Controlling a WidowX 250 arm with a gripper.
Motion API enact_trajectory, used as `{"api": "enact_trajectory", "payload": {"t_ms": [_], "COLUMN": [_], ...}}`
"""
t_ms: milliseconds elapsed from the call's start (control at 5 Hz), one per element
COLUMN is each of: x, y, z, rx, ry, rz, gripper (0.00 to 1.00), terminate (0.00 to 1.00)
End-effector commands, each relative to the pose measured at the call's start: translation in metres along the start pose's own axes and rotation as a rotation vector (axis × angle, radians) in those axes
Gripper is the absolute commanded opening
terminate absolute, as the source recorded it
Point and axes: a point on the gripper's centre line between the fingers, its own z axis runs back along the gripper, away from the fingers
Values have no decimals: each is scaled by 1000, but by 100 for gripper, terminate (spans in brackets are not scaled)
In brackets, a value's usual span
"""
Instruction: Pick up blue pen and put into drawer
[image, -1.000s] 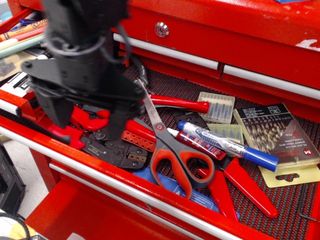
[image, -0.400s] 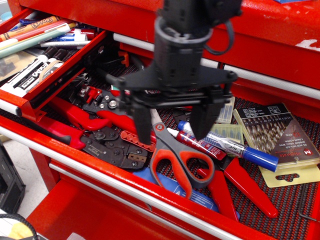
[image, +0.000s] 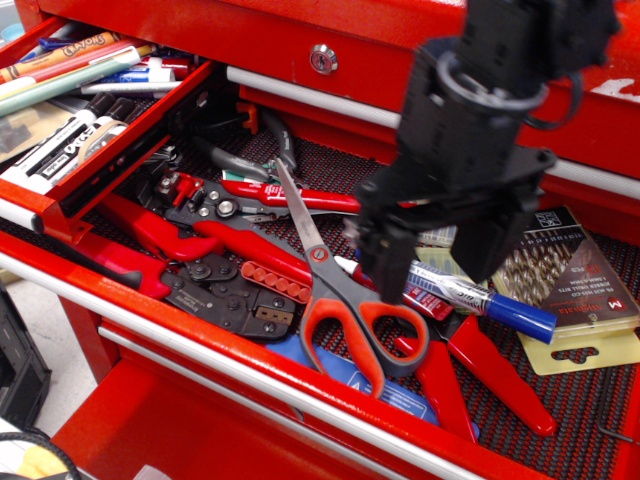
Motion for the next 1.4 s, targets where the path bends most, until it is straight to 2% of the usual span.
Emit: {"api": "enact_trajectory", "payload": {"t_ms": [0,200,600,800,1000,1200], "x": [22,34,38,35,31,29], "y": [-53,-67,-65,-62,-59,-60], "z": [-14,-30,-51,-55,-60,-58], "rx": [-42,-72,-108,-112,-97,-73], "ry": [-128,-155,-112,-81,-74,-63], "rz": [139,170,151,146,150,148], "gripper": [100,100,100,100,100,0], "terminate": [0,0,0,0,0,0]}}
